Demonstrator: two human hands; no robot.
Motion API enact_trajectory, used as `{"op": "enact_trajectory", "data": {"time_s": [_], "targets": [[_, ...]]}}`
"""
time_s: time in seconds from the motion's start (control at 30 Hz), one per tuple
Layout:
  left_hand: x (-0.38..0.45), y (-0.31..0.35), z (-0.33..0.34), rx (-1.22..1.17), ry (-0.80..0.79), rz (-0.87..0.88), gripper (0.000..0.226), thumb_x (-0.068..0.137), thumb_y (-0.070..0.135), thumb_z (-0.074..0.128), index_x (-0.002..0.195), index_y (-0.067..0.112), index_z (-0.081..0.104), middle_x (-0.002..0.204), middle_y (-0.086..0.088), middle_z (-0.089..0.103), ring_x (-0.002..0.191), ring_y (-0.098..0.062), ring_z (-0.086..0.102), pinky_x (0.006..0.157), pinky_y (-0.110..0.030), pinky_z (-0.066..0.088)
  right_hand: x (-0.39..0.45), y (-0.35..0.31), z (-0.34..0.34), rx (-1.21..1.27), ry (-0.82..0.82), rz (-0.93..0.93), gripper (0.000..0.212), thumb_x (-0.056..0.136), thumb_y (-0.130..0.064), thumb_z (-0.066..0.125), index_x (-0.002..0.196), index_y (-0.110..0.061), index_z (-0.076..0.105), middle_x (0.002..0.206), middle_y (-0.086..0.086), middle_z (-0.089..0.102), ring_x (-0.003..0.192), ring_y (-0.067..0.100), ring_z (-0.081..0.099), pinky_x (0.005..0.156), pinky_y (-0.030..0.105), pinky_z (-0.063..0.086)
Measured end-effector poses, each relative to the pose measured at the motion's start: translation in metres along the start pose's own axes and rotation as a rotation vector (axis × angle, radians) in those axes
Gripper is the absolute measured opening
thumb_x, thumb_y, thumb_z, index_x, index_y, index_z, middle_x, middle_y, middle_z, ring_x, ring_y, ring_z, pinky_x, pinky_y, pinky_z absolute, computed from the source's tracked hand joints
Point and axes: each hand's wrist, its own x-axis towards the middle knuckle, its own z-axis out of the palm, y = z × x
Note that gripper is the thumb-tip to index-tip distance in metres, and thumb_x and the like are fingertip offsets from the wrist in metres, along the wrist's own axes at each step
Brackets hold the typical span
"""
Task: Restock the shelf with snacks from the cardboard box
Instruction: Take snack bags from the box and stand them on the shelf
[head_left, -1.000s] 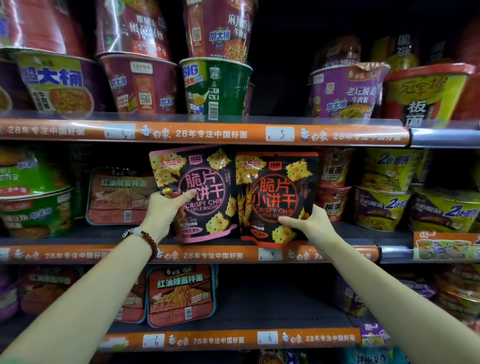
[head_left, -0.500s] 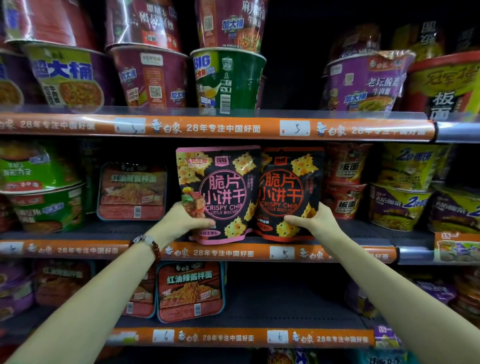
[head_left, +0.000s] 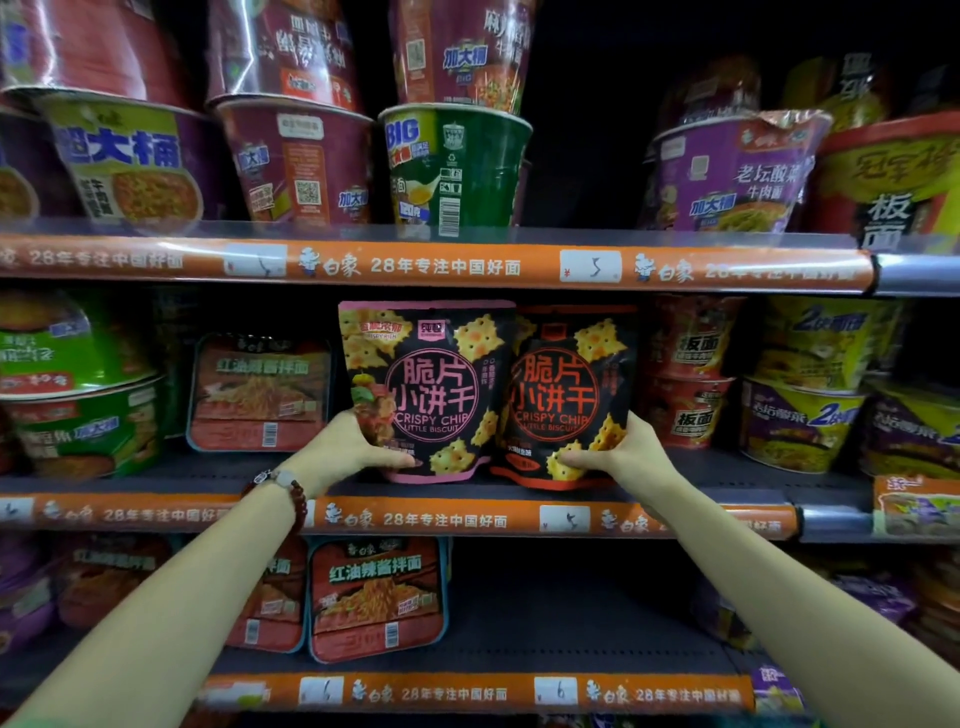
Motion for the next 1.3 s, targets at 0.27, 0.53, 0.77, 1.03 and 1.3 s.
{"op": "enact_trajectory", "data": {"time_s": [0.27,0.53,0.77,1.03,1.3], "targets": [[0.009,-0.003,-0.005,0.038,0.037,0.027,0.054,0.057,0.031,0.089,0.104,0.021,0.064,0.102,0.008,0.071,0.099,-0.010,0.064,0.093,-0.031,0.047,0.004,0.002,0.007,-0.039,0.070,0.033,0.063,0.048,-0.021,0.093,0.102,-0.024,0.060,0.098,-0.002,0.072,0.094,0.019,0.068,0.092,0.045,0.053],[0.003,-0.007,0.007,0.116,0.015,0.034,0.052,0.056,0.041,0.087,0.100,0.024,0.066,0.096,0.011,0.072,0.093,-0.007,0.066,0.087,-0.027,0.051,0.002,0.000,-0.001,-0.069,0.024,0.107,0.072,0.046,-0.021,0.094,0.110,-0.016,0.062,0.098,0.000,0.073,0.095,0.019,0.068,0.094,0.044,0.052],[0.001,-0.003,0.019,0.143,0.084,0.036,0.052,0.055,0.040,0.088,0.098,0.022,0.065,0.094,0.012,0.069,0.089,-0.007,0.061,0.085,-0.027,0.047,0.006,0.002,-0.004,-0.082,0.018,0.111,0.094,0.023,-0.044,0.094,0.108,-0.018,0.063,0.099,-0.001,0.074,0.096,0.021,0.069,0.093,0.045,0.053],[0.001,-0.002,0.013,0.091,-0.050,-0.007,0.052,0.052,0.041,0.088,0.098,0.025,0.068,0.101,0.010,0.072,0.098,-0.010,0.064,0.094,-0.029,0.048,-0.004,-0.011,-0.007,-0.046,-0.060,0.155,0.067,0.051,-0.011,0.092,0.111,-0.011,0.063,0.101,0.004,0.073,0.097,0.021,0.068,0.096,0.043,0.051],[-0.010,0.003,0.017,0.285,0.068,0.004,0.050,0.063,0.046,0.082,0.101,0.023,0.059,0.098,0.008,0.065,0.092,-0.014,0.060,0.082,-0.026,0.048,-0.012,-0.014,-0.001,-0.247,0.080,0.145,0.085,0.053,-0.030,0.092,0.127,-0.016,0.050,0.118,0.000,0.065,0.112,0.022,0.058,0.099,0.036,0.046]]}}
